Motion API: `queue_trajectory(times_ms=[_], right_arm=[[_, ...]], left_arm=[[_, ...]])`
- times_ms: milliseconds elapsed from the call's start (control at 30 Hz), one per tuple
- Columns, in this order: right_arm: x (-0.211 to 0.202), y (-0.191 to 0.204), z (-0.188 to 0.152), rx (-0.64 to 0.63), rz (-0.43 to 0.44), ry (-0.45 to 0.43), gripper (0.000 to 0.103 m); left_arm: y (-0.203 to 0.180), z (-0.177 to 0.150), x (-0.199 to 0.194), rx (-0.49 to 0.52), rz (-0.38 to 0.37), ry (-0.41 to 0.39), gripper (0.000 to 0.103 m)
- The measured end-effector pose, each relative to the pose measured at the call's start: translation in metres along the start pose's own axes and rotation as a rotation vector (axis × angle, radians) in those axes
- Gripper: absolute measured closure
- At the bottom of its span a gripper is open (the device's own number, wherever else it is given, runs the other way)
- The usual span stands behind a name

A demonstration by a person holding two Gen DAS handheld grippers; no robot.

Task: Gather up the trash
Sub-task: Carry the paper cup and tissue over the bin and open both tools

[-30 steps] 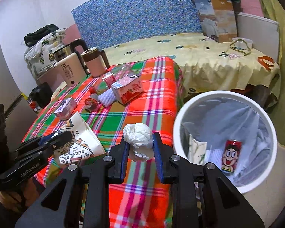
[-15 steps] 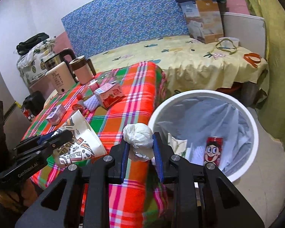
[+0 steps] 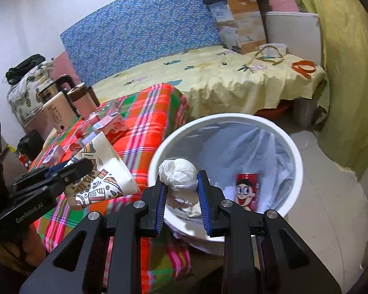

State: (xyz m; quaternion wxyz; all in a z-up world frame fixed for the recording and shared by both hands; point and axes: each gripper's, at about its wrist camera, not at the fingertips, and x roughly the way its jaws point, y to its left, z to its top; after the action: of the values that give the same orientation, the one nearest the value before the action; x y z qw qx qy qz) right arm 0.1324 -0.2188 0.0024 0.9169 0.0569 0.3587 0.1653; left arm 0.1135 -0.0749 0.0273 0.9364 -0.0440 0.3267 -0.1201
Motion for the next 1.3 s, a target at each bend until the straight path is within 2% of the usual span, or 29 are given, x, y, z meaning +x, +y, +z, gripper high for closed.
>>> queue_trajectory(times_ms=[367,733,1067,1133,1200,1300], right_arm=[[0.001,-0.033,-0.003,0.07,-0.054,0.012,0.076],[0.011,-0.053,-0.006,0.107,-0.079,0.054,0.076],[0.019,-0.063,-0.008,0.117,-0.107,0.09,0.069],[0.019,-0.063,-0.007,0.119,-0.105,0.088,0.065],[0.02,-0.062,-0.007,0.116,-0.107,0.086,0.06],[0.018,-0.061,-0.005,0.106,-0.109,0.08,0.058]], left_arm=[[-0.032,0.012,0.028,0.063,-0.059,0.024,0.082],[-0.047,0.014,0.063,0.086,-0.09,0.079,0.082],[-0.051,0.017,0.086,0.099,-0.114,0.111,0.081],[-0.051,0.017,0.089,0.097,-0.118,0.115,0.08],[-0.05,0.017,0.088,0.096,-0.124,0.115,0.07],[-0.05,0.018,0.086,0.091,-0.133,0.106,0.065]])
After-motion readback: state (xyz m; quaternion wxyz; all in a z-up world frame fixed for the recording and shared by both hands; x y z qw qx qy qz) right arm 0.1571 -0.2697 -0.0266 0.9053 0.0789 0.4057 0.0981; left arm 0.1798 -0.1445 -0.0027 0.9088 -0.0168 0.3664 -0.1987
